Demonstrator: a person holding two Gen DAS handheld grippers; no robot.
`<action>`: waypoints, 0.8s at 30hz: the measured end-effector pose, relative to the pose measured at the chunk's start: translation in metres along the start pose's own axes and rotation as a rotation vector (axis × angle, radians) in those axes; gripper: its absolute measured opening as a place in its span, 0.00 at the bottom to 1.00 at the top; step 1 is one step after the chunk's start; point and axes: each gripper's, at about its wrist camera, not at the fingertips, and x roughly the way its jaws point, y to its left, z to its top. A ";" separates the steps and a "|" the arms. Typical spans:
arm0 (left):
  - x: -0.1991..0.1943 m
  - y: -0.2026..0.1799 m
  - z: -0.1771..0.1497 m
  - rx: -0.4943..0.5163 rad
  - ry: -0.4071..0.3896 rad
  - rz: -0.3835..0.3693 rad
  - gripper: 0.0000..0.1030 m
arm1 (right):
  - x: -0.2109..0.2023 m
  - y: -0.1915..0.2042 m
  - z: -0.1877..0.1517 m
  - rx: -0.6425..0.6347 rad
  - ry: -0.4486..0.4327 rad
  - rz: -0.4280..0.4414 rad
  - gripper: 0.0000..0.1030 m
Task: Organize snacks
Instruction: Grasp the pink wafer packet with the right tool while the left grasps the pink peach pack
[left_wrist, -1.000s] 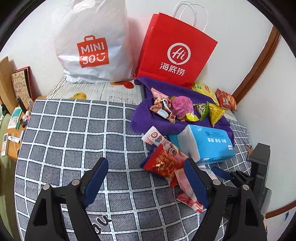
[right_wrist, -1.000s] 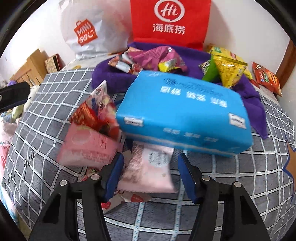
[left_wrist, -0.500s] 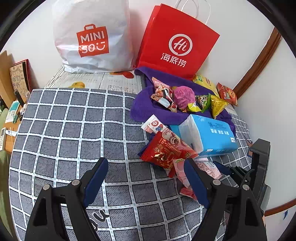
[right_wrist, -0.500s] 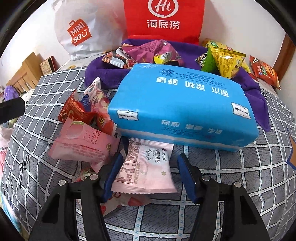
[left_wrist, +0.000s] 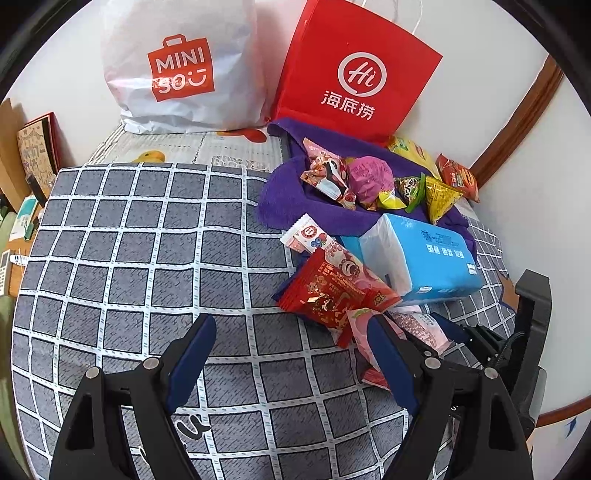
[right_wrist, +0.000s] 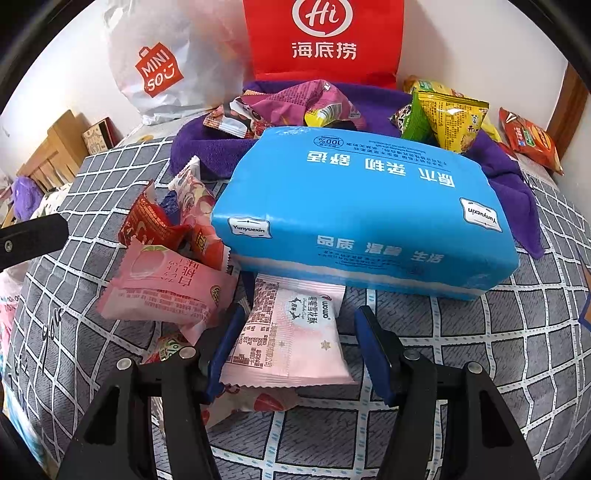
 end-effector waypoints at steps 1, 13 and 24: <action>0.001 -0.001 0.000 0.000 0.002 0.000 0.80 | 0.000 0.000 0.000 0.001 -0.001 0.001 0.59; 0.012 -0.010 0.000 0.014 0.027 0.012 0.80 | 0.000 -0.001 0.000 -0.006 -0.011 0.014 0.60; 0.019 -0.010 0.005 0.001 0.028 0.018 0.80 | -0.006 -0.008 -0.003 -0.032 -0.029 0.040 0.52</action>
